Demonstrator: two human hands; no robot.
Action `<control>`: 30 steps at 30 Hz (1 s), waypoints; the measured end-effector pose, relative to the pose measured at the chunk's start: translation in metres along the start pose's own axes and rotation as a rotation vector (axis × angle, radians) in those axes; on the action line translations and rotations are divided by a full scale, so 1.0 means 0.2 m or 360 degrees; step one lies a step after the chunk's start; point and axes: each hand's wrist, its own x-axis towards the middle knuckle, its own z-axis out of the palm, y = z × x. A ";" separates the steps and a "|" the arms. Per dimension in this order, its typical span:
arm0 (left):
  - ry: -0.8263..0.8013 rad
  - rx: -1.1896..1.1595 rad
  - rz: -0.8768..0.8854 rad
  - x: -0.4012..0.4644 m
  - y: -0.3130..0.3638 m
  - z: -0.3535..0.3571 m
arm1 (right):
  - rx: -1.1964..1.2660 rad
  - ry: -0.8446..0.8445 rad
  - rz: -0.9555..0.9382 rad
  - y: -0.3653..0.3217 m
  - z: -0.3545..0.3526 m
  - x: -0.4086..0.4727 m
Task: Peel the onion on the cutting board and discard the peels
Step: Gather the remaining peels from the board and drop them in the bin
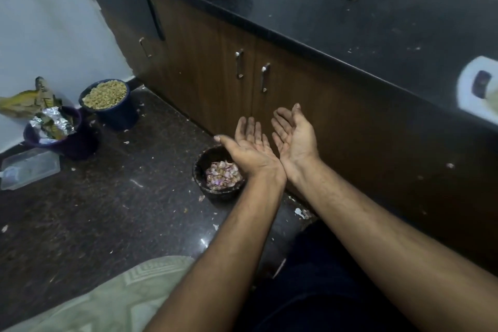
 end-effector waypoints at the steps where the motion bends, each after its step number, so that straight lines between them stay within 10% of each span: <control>1: -0.0022 0.0033 -0.0027 -0.04 -0.02 0.01 | 0.0017 0.0025 -0.0025 -0.02 -0.04 -0.03; 30: -0.0906 0.0489 -0.0401 -0.89 -0.68 0.39 | 0.0529 0.0656 -0.0941 -0.60 -0.97 -0.47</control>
